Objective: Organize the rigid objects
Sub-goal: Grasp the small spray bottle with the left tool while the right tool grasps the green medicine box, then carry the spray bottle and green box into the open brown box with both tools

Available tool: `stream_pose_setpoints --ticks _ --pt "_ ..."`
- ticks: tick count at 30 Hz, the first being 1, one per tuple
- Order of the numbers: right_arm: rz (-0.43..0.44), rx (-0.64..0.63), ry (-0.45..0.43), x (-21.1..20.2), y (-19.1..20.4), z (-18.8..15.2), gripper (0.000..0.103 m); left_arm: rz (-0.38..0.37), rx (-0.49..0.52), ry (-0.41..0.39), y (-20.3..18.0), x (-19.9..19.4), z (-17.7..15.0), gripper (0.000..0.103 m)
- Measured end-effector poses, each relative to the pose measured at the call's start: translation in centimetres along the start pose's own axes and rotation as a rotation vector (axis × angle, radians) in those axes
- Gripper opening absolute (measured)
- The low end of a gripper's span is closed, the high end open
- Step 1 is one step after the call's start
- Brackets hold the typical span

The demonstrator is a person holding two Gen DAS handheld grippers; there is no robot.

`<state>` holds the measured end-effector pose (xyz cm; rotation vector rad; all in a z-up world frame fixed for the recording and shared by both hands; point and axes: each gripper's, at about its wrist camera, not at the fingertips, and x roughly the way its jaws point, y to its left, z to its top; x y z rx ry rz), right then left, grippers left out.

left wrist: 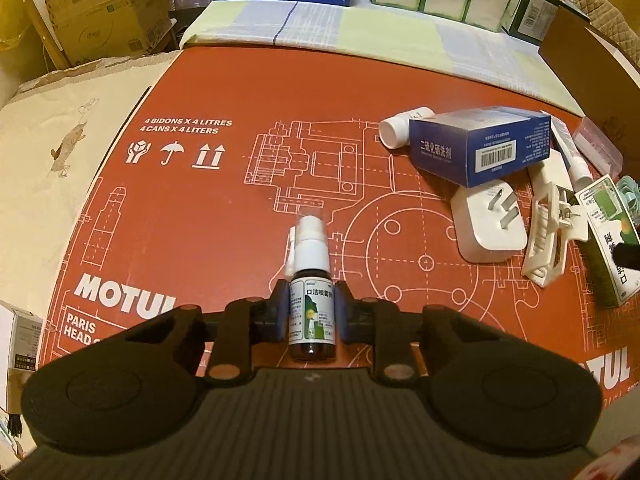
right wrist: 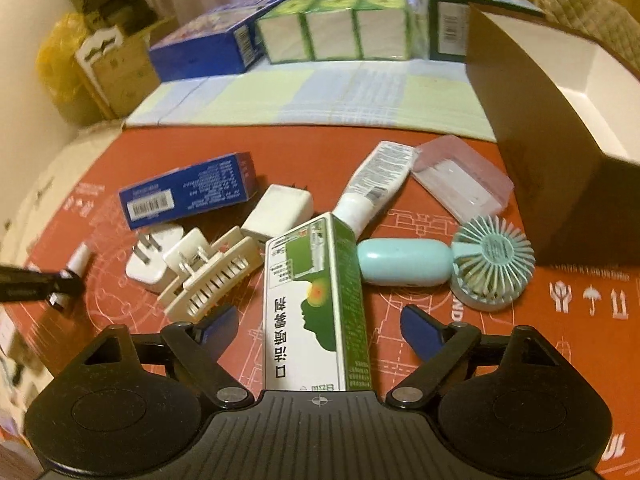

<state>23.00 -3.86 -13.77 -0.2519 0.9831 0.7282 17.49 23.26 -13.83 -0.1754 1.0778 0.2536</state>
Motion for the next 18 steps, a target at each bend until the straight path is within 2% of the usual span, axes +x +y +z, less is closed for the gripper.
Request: stream_pose_setpoints --ticks 3,10,14,18 --pt "-0.055 -0.064 0.012 0.8 1.4 0.0 0.082 -0.001 0.012 0.003 0.1 0.0 0.1 0.020" --pt "-0.163 -0.172 0.056 2.8 3.2 -0.4 0.060 -0.019 0.038 0.001 0.2 0.0 0.3 0.020" --pt "-0.178 -0.178 0.057 2.8 3.2 -0.6 0.057 -0.029 0.061 -0.009 0.0 -0.2 0.5 0.020" --pt "-0.169 -0.133 0.045 1.6 2.7 -0.6 0.057 -0.032 0.078 -0.019 -0.1 -0.6 0.5 0.020"
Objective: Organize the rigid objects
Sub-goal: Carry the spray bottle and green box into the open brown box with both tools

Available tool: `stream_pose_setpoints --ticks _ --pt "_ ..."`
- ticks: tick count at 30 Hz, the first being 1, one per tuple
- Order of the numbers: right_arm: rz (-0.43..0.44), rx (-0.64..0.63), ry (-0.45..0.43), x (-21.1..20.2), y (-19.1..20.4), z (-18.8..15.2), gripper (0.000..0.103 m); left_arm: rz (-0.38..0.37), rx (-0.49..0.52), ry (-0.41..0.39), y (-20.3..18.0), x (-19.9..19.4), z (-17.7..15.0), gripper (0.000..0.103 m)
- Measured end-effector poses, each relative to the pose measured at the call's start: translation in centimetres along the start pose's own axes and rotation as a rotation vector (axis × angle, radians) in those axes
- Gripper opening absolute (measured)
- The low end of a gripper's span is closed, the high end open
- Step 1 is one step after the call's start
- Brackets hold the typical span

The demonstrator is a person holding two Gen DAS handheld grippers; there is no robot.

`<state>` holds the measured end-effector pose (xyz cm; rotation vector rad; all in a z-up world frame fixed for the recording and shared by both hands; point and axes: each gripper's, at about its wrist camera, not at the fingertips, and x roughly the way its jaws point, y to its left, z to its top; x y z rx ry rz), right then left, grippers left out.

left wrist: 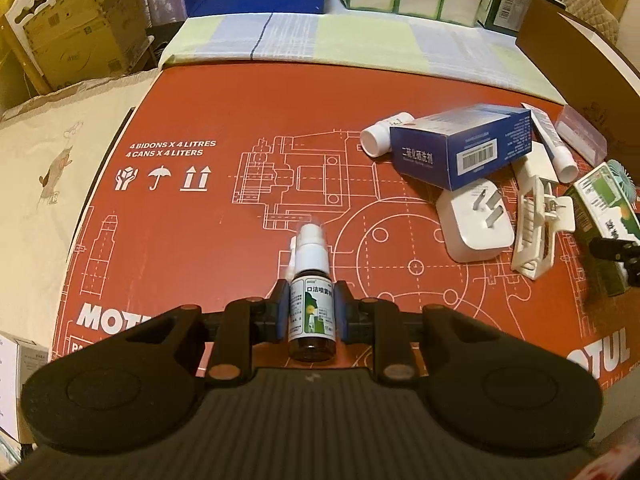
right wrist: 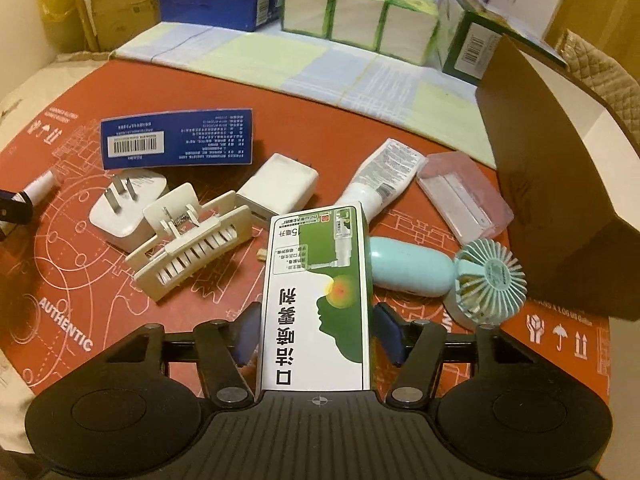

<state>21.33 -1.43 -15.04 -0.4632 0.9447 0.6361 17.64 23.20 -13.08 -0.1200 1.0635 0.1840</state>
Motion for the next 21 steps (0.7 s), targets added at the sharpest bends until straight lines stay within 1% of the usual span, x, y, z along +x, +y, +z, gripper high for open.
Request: stream_pose_setpoints --ticks 5,11,15,21 --pt "0.050 0.110 -0.012 -2.1 -1.8 -0.2 0.056 -0.010 -0.012 -0.019 -0.1 -1.0 0.1 0.020" --pt "0.097 0.180 -0.050 -4.6 -3.6 0.2 0.056 -0.027 -0.018 -0.064 -1.3 -3.1 0.7 0.020" --pt "0.127 0.180 -0.069 -5.8 -4.9 0.8 0.056 -0.034 -0.021 -0.107 -3.1 -4.8 1.4 0.020" --pt "0.180 0.146 -0.104 -7.2 -7.3 1.8 0.056 -0.053 -0.028 -0.161 -6.9 -6.8 3.2 0.020"
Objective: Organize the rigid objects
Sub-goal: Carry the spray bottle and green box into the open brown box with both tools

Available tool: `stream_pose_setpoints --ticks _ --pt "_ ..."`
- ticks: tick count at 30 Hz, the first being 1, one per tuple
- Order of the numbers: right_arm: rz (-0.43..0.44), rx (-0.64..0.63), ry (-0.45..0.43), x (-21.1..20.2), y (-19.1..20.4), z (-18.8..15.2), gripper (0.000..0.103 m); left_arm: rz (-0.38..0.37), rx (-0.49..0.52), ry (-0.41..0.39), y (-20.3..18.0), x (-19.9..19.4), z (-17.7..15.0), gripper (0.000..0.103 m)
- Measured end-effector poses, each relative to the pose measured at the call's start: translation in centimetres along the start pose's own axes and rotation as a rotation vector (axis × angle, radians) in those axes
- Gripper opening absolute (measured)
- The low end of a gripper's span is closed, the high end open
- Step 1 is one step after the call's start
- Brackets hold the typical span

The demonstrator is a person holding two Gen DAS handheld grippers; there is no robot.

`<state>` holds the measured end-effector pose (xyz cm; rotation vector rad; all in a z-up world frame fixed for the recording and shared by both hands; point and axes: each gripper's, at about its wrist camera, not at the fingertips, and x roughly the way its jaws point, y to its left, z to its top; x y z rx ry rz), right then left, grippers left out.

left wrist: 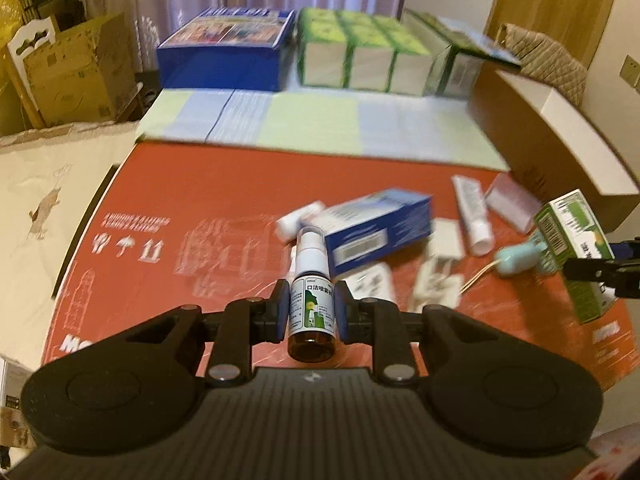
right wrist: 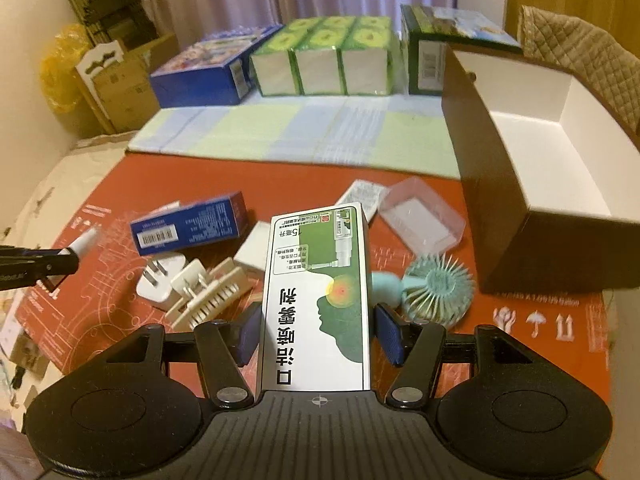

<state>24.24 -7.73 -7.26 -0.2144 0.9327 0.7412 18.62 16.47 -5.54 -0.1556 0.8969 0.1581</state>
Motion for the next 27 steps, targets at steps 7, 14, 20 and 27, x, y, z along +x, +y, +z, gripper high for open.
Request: stream_pose_setpoints --ticks 7,14,20,27 --pt "0.031 -0.003 -0.031 -2.7 -4.3 1.5 0.056 -0.075 0.027 -0.054 -6.6 -0.5 2.9 0.020" --pt "0.011 0.041 -0.095 -5.5 -10.1 3.3 0.056 -0.182 0.108 -0.109 -14.8 0.3 6.4 0.020" --pt "-0.031 0.083 -0.154 -7.6 -15.2 5.2 0.056 -0.280 0.169 -0.133 -21.9 1.6 9.4 0.020" --pt "-0.069 0.114 -0.170 -8.3 -20.7 7.0 0.056 -0.352 0.237 -0.125 -29.0 3.9 12.1 0.020"
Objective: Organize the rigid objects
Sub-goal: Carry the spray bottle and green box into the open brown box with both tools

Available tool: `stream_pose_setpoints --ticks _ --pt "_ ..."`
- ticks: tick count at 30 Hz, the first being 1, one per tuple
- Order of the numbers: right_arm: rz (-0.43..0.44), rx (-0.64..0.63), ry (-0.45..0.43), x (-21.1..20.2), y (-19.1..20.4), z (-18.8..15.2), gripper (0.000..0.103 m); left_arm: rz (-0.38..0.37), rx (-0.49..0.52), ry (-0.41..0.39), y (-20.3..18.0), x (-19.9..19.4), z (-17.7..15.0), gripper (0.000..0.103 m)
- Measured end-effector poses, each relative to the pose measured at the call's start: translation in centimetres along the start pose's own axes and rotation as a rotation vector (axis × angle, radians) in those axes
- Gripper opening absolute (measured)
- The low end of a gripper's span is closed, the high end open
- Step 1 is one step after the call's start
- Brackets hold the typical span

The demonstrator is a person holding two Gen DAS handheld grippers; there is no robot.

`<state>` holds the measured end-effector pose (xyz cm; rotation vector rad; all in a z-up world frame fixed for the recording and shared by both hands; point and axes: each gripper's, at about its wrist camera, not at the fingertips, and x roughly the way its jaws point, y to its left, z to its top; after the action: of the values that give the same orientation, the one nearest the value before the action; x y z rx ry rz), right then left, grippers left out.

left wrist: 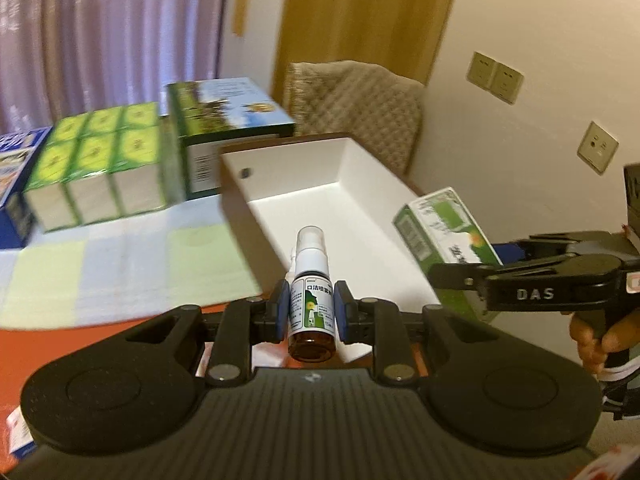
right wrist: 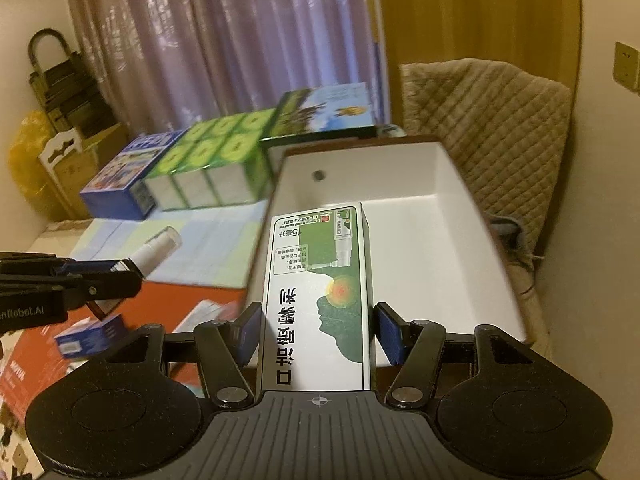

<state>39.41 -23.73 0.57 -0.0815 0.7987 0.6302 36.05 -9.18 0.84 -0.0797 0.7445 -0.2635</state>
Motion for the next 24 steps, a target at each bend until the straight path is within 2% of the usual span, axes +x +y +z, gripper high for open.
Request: stream_pose_setpoints --ticks 11,24 --pt "-0.043 -0.004 0.060 3.6 -5.5 1.7 0.056 -0.025 0.042 0.086 -4.2 7.9 2.7 0.020" --pt "-0.084 -0.001 0.198 9.2 -9.0 1.3 0.056 0.000 0.022 0.248 -5.6 15.4 1.8 0.020"
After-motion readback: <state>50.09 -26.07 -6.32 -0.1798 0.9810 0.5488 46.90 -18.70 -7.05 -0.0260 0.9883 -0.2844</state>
